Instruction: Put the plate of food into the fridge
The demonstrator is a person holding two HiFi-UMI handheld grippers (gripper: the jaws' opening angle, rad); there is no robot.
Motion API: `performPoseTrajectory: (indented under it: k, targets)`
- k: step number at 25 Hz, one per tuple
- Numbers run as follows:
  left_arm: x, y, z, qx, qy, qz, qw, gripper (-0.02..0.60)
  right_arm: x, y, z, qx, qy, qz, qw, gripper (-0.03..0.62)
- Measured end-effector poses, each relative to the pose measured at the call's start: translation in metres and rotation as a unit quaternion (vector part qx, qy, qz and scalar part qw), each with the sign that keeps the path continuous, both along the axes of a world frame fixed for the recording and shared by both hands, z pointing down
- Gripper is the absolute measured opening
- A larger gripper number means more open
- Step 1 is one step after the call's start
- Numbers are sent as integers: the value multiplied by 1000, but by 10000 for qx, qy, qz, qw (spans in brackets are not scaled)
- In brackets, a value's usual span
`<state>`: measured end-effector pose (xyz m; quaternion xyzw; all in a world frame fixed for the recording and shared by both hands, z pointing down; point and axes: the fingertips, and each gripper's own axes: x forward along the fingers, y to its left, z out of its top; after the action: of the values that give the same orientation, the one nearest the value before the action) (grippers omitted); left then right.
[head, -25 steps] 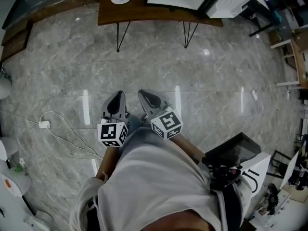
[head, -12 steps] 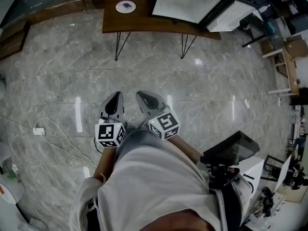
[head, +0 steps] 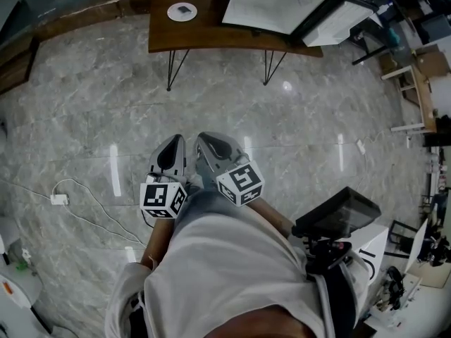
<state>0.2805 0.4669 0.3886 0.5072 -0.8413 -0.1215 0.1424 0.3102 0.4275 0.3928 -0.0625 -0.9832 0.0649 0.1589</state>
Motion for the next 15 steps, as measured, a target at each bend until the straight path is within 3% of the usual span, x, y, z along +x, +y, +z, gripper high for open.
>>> performPoseTrajectory:
  k: [6,15]
  targets:
    - [-43,-42,2,-64,-102,233,9997,19,-48,-36,11,-70,18,-27,10000,20]
    - [-154,-131,11,-203,-2,444,9988,18,-185,-109,15,-201,-89,-264,9994,20]
